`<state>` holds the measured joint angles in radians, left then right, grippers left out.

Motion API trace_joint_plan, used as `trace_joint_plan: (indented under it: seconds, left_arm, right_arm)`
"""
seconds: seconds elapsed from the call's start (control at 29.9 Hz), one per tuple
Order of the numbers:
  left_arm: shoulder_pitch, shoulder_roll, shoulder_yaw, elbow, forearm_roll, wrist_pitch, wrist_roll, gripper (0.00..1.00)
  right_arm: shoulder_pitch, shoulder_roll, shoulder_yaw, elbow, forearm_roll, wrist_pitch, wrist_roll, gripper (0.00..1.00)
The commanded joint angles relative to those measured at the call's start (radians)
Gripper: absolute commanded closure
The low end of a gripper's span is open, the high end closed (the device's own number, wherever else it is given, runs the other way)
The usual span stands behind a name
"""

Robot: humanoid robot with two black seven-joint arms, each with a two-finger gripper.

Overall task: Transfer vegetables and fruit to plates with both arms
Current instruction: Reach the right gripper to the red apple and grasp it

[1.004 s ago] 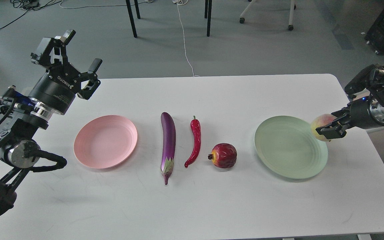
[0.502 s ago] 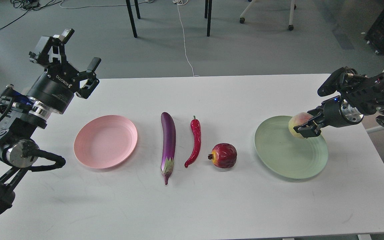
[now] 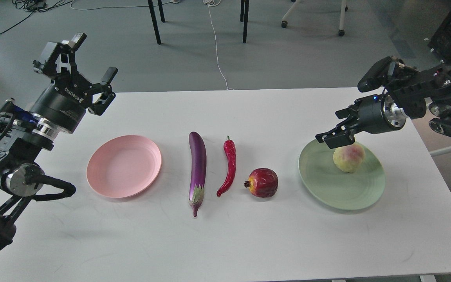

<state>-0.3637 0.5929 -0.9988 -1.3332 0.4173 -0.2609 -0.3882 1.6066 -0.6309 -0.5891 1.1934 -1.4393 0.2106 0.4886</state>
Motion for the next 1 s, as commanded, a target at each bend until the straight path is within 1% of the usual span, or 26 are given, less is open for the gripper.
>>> trace_joint_plan:
  seconds: [0.0, 0.2, 0.33, 0.54, 0.77, 0.97]
  left_arm:
    - [0.000, 0.001, -0.001, -0.008, 0.000, 0.003, 0.000, 0.01]
    - [0.002, 0.008, -0.001, -0.015, 0.000, 0.009, 0.000, 0.01]
    - [0.005, 0.012, -0.003, -0.015, 0.000, 0.011, -0.001, 0.01]
    - [0.023, 0.015, -0.023, -0.015, -0.002, 0.011, 0.000, 0.01]
    - [0.026, 0.015, -0.023, -0.015, 0.000, 0.012, -0.001, 0.01]
    - [0.055, 0.015, -0.043, -0.015, 0.000, 0.011, -0.001, 0.01]
  right_arm:
    - [0.062, 0.039, -0.001, 0.112, 0.065, 0.047, 0.000, 0.02]
    - [0.052, 0.198, -0.050, 0.091, 0.066, 0.053, 0.000, 0.02]
    - [0.004, 0.308, -0.066, -0.003, 0.066, 0.046, 0.000, 0.02]
    - [-0.053, 0.437, -0.067, -0.124, 0.068, 0.036, 0.000, 0.02]
    - [-0.086, 0.473, -0.074, -0.172, 0.066, 0.036, 0.000, 0.02]
    - [-0.106, 0.484, -0.075, -0.184, 0.065, -0.004, 0.000, 0.03]
